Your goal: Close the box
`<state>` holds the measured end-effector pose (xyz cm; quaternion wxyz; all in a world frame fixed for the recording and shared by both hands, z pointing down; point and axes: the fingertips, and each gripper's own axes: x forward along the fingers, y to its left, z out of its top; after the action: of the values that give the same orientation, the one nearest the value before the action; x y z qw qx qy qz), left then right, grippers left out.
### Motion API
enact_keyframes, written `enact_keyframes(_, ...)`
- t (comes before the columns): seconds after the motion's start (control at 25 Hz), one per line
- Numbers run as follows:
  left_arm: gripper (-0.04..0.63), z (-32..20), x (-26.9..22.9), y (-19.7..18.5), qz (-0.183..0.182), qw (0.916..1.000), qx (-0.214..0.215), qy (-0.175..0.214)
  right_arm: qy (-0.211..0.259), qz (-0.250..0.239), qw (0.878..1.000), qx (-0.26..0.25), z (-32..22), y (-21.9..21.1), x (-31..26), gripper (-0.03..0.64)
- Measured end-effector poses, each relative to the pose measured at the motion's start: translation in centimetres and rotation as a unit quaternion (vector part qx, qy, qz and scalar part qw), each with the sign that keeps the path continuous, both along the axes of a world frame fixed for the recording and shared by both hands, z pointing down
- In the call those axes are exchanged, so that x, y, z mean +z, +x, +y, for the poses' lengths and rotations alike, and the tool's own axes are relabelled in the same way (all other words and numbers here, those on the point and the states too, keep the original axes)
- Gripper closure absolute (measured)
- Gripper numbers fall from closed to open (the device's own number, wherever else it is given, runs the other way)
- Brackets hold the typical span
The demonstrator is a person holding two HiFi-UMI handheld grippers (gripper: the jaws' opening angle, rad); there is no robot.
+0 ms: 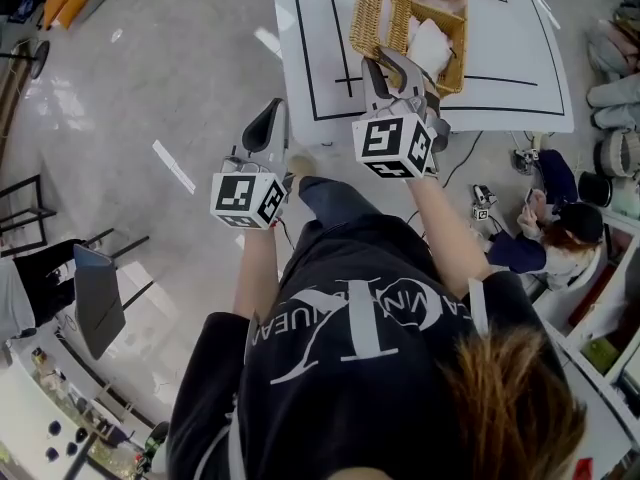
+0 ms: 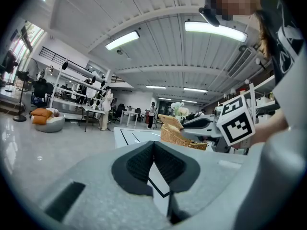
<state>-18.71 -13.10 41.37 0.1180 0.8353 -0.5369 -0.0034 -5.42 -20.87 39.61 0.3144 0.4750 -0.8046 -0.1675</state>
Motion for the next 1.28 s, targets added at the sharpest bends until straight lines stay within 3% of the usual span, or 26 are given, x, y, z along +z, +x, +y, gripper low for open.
enact_keyframes(0.32, 0.588, 0.6, -1.1, 2.3, -0.004, 0.9999, 0.008, 0.009, -0.010, -0.121, 0.992, 0.031, 0.4, 3.0, -2.1, 0.557)
enact_keyframes(0.72, 0.588, 2.8, -1.5, 6.2, 0.003, 0.9994, 0.033, 0.002, -0.058, -0.244, 0.966, 0.067, 1.2, 7.8, -2.7, 0.542)
enact_keyframes(0.92, 0.588, 2.6, -1.2, 7.7, 0.007, 0.9987, 0.050, -0.005, -0.093, -0.278, 0.952, 0.088, 1.3, 10.3, -1.4, 0.526)
enact_keyframes(1.28, 0.588, 1.1, -1.3, 10.7, 0.007, 0.9974, 0.070, -0.012, -0.165, -0.297, 0.934, 0.113, 2.2, 13.6, 2.4, 0.509)
